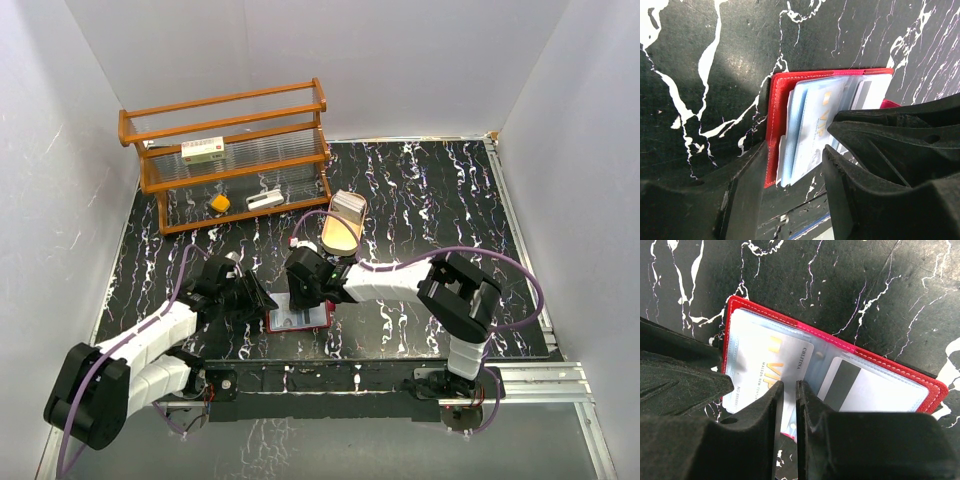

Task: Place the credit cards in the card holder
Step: Insert the credit card into the card holder.

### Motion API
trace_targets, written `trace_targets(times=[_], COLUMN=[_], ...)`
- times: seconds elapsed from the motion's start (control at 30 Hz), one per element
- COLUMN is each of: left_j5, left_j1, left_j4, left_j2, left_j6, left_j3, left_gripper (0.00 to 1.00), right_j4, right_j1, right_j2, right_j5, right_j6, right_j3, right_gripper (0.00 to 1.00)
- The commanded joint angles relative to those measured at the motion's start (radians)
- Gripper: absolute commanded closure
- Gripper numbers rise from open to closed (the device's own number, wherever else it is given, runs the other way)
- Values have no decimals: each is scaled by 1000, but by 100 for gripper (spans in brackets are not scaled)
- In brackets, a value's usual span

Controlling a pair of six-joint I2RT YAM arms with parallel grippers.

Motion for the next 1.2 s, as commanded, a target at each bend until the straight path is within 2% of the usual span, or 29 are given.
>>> trace_targets(times=[0.0,0.37,0.5,0.8,1.17], left_j5=[11,43,72,78,101], left_j1=[5,5,5,5,5], left_j4=[-31,-13,46,75,173], left_j2=[-29,-52,-52,-3,70], left_j6=[0,-20,-26,-19,-29], left_j3=[28,45,36,56,0], left_gripper=[53,51,50,49,48], right_j4=[-18,-7,1,14,30], right_j1=[2,3,3,3,2], right_j2=[-9,9,4,3,-2], right_j5=[55,70,72,72,70], right_j6=[-16,-20,-21,-21,-25], right_j3=[28,-13,-30,-50,-63], right_gripper=[85,90,91,91,91])
